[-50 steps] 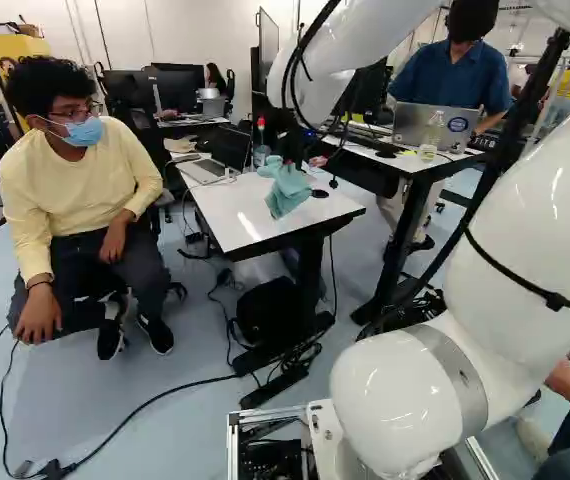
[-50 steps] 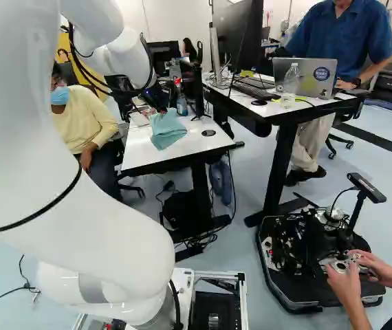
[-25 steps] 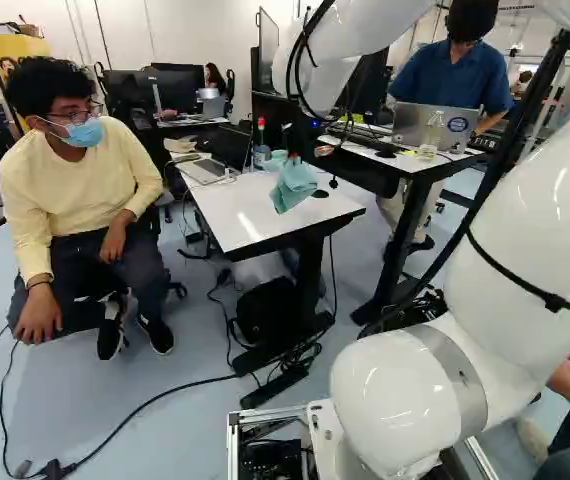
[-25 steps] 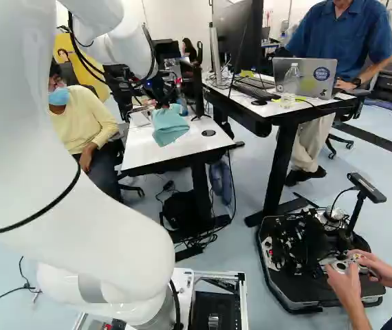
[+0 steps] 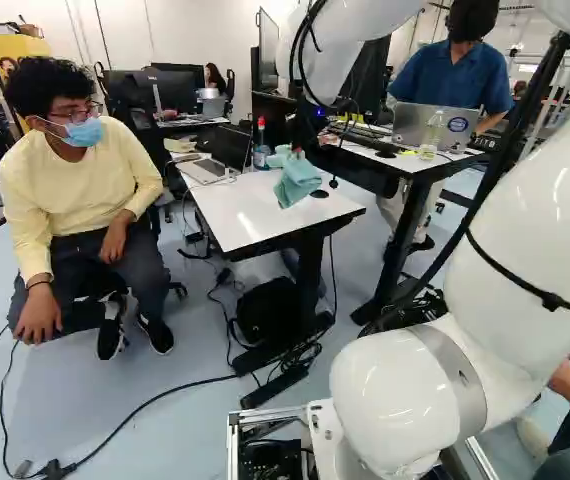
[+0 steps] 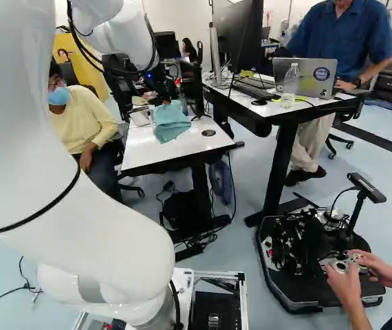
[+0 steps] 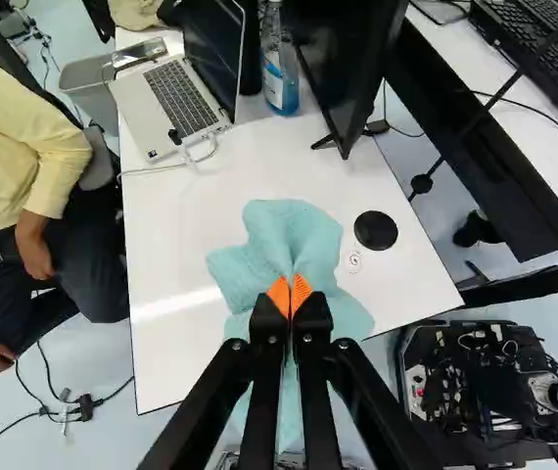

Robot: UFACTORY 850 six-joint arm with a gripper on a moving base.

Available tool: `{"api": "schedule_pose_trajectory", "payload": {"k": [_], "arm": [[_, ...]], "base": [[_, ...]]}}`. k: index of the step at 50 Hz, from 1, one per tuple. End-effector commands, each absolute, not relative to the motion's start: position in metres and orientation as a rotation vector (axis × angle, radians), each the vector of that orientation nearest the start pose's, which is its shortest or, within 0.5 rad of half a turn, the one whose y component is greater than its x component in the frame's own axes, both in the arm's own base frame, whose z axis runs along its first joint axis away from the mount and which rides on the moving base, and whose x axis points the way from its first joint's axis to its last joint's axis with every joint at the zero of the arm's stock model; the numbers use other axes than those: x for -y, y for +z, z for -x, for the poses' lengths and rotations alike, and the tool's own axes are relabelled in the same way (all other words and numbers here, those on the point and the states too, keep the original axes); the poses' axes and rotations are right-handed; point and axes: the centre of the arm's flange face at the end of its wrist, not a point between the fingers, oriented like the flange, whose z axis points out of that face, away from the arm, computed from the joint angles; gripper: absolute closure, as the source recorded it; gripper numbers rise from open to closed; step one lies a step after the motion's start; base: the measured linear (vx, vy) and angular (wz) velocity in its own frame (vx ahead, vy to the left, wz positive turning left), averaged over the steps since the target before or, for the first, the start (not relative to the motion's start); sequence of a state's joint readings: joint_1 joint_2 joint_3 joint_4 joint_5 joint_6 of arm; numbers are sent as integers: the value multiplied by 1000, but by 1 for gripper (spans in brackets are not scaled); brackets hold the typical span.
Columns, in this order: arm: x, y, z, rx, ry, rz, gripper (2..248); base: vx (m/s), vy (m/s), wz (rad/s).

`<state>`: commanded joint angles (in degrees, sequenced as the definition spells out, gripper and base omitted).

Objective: Clean the table with the green towel

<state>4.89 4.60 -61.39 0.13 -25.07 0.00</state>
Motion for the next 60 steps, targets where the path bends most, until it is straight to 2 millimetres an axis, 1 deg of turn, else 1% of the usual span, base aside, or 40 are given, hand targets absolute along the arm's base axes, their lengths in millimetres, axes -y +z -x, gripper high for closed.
{"api": "schedule_pose_trajectory", "payload": {"k": [44, 60], "arm": [[-29, 694, -483, 86, -1019, 2948, 225], [-26, 696, -487, 78, -980, 2964, 225]], "base": [[0, 0, 0], [0, 0, 0]]}}
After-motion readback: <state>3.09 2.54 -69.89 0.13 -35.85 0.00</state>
